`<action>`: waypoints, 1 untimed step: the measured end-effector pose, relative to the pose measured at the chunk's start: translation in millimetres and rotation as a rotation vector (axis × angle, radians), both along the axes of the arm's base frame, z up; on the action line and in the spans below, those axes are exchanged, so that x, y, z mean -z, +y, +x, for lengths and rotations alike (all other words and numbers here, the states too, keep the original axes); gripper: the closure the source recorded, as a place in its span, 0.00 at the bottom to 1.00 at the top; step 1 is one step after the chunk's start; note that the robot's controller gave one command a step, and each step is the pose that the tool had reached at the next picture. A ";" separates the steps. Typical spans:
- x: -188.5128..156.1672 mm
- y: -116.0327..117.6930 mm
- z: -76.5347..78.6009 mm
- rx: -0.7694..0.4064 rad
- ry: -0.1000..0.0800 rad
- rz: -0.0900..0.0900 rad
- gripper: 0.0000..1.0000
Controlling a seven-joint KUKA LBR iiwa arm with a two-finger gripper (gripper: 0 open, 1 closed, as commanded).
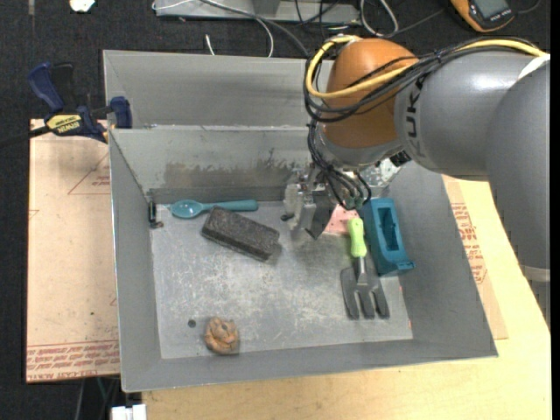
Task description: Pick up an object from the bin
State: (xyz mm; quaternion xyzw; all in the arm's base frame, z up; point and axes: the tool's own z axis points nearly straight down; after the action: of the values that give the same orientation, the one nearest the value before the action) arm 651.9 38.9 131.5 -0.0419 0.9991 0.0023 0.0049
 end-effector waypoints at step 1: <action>-37.2 -7.1 -1.3 -0.021 0.001 0.001 1.00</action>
Offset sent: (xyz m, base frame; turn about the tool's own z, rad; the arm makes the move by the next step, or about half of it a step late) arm -0.0036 -0.0215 0.0084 -0.0472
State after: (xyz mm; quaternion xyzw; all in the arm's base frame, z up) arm 650.6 31.8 168.7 -0.0524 0.9986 0.0027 0.0044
